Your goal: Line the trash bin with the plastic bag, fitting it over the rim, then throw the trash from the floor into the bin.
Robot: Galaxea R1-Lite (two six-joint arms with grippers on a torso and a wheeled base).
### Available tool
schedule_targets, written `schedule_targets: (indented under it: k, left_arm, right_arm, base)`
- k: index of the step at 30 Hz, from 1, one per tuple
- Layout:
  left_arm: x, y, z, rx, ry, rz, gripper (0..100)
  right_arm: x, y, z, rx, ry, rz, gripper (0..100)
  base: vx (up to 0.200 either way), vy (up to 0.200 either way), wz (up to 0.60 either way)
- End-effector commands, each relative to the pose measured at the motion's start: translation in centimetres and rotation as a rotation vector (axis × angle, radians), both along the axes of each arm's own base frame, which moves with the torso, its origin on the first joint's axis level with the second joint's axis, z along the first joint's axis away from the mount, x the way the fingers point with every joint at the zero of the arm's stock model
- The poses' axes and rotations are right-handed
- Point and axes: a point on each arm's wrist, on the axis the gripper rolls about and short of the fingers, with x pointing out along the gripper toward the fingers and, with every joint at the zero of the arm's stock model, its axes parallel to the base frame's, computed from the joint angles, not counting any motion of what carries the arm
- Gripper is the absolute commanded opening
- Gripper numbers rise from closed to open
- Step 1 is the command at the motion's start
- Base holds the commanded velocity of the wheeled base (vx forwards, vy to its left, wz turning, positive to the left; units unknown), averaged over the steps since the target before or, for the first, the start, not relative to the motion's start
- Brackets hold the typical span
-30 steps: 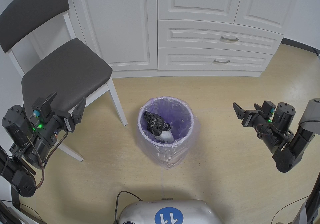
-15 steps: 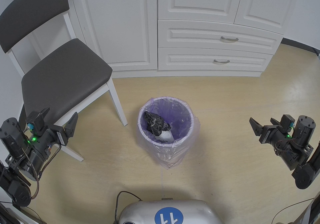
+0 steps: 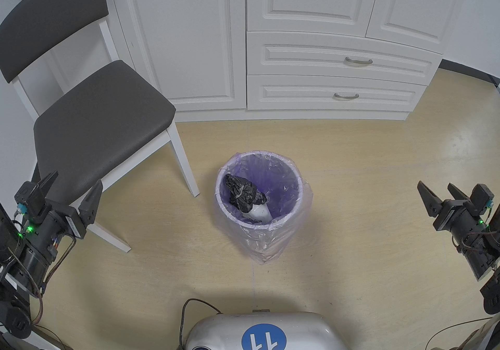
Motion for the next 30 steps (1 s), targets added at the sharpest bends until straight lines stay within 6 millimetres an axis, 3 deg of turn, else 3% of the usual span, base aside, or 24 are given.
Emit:
schedule_targets:
  k: [1,6,14,16,17,20,30]
  left_arm:
    - [-2.5,0.5,2.6,-0.019,-0.096,0.005,100]
    - [-4.0,0.8,4.8,-0.022,-0.104,0.008,100]
    - [-9.5,1.9,8.8,-0.041,-0.039,-0.001,100]
    - [-9.5,1.9,8.8,-0.041,-0.039,-0.001,100]
    - [-10.9,2.2,9.4,-0.061,-0.054,-0.002,100]
    - [-12.0,2.4,9.8,-0.066,-0.079,0.007,100]
    - [-14.7,3.1,10.3,-0.067,-0.118,0.101,100]
  right_arm:
    - [-2.9,-0.6,1.8,0.011,-0.071,-0.007,100]
    - [-4.0,-0.9,3.2,0.009,-0.077,-0.015,100]
    - [-8.6,-1.9,7.2,0.013,-0.062,-0.033,100]
    - [-8.6,-1.9,7.2,0.013,-0.062,-0.033,100]
    - [-10.6,-2.3,7.9,0.018,-0.071,-0.033,100]
    - [-12.1,-2.7,8.1,0.021,-0.086,-0.041,100]
    - [-14.8,-3.5,8.7,0.034,-0.199,-0.163,100]
  base:
    - [0.000,0.000,0.00]
    - [0.000,0.000,0.00]
    - [0.000,0.000,0.00]
    - [0.000,0.000,0.00]
    - [0.000,0.000,0.00]
    - [0.000,0.000,0.00]
    - [0.000,0.000,0.00]
